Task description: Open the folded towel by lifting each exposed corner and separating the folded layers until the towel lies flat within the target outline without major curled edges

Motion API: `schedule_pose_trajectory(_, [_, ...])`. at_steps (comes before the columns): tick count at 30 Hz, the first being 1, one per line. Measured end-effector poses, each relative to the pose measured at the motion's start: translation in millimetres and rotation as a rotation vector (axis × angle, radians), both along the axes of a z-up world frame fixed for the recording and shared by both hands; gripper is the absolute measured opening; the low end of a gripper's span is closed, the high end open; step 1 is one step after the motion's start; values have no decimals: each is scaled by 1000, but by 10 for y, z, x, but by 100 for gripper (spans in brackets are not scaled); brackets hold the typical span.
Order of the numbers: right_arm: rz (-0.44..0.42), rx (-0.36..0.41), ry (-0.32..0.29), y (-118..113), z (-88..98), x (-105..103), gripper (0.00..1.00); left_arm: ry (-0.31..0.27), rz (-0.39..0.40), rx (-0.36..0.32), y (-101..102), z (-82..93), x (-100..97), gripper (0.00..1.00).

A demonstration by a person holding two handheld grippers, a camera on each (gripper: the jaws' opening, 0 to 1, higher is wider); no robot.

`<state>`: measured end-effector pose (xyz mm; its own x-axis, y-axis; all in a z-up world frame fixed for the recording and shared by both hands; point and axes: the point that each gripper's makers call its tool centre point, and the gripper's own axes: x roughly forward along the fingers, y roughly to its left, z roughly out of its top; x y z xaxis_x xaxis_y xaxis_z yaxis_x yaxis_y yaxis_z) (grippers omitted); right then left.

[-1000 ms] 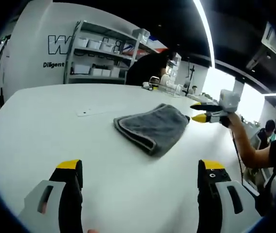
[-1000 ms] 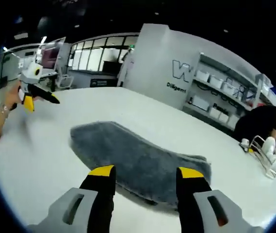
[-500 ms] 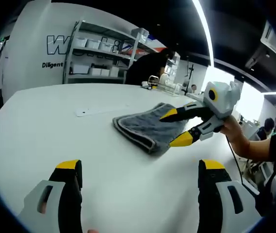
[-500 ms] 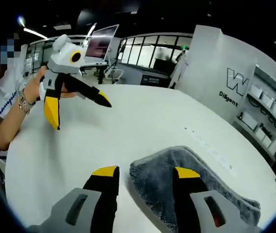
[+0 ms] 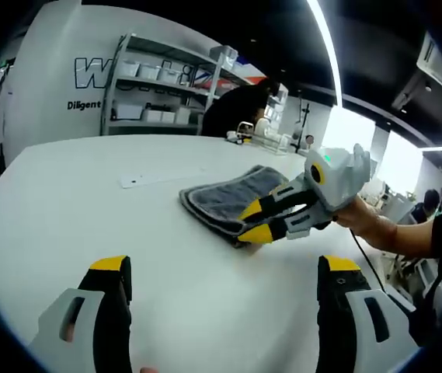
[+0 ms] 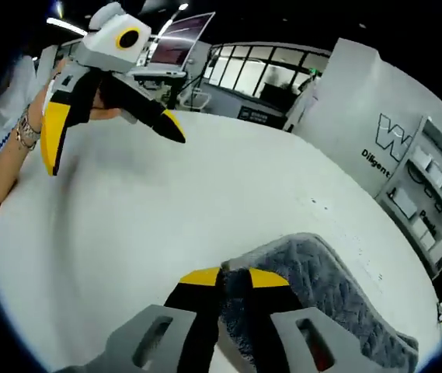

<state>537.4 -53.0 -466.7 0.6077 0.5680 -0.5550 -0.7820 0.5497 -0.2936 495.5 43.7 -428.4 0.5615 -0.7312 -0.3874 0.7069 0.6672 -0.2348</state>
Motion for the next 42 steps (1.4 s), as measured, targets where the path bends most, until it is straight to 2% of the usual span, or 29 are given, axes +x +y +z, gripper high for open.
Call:
schedule_pose_trajectory(1, [0,2,-4,-7,12,1,2,0,-1,-1,-2,2,2,98])
schedule_pose_trajectory(4, [-23,74,-28,-102,217,49,1,3,-1,-3,-15,4,9,98])
schedule_pose_trajectory(9, [-95,110,-122,-405,543,163,1,5,-6,5,-21,1,8,98])
schedule_pose_trajectory(12, [-160,118,-181,-716,752,229,1,8,-5,4,-22,-1,7,98])
schedule_pose_trajectory(22, [-378,153,-276,-1759,1167,316,1,14,-5,5,-33,-19,1,98])
schedule_pose_trajectory(35, [-647,135,-374,-3059,1482,195,1,21,-2,9,-34,-53,2,98])
schedule_pose_trajectory(39, [-730,110,-397,-3472,1537,148,1,23,0,9,-2,-49,45,98])
schedule_pose_trajectory(42, [-787,70,-395,-3764,1506,128,1,28,0,15,29,-60,82,98])
